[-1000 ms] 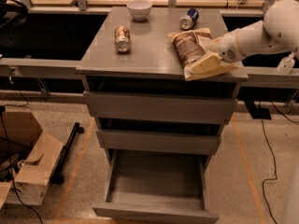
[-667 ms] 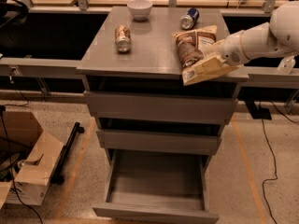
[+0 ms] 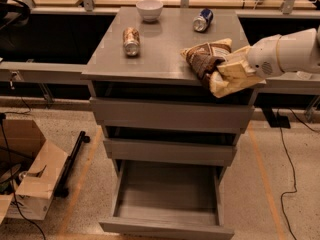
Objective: Place brown chip bag into bottom drawer
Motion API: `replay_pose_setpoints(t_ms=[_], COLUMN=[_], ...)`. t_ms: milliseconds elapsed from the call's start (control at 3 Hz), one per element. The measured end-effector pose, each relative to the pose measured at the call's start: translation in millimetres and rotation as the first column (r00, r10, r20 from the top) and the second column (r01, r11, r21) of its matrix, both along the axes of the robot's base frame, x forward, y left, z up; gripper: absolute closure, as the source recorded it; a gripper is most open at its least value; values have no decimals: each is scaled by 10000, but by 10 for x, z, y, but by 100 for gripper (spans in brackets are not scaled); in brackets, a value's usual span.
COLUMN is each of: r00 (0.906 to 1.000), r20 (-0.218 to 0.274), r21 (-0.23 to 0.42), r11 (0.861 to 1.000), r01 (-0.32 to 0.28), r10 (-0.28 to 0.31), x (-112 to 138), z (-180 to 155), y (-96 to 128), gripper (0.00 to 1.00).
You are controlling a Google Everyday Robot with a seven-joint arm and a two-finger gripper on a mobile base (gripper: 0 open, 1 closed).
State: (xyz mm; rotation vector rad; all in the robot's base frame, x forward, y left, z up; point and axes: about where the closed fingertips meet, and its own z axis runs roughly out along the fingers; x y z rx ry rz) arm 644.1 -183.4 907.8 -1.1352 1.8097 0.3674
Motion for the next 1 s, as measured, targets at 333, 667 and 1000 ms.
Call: replay_pose_setpoints(t_ms=[333, 667, 1000], r00=[9984, 9953, 9905], r20=[378, 294, -659], r21=[-236, -1328, -2254], r11=[9988, 9873, 9652], r01=[-421, -871, -1325], r10=[430, 918, 1206], x=[-351, -739, -1209], z=[390, 699, 615], y=[35, 75, 142], gripper=[100, 100, 100])
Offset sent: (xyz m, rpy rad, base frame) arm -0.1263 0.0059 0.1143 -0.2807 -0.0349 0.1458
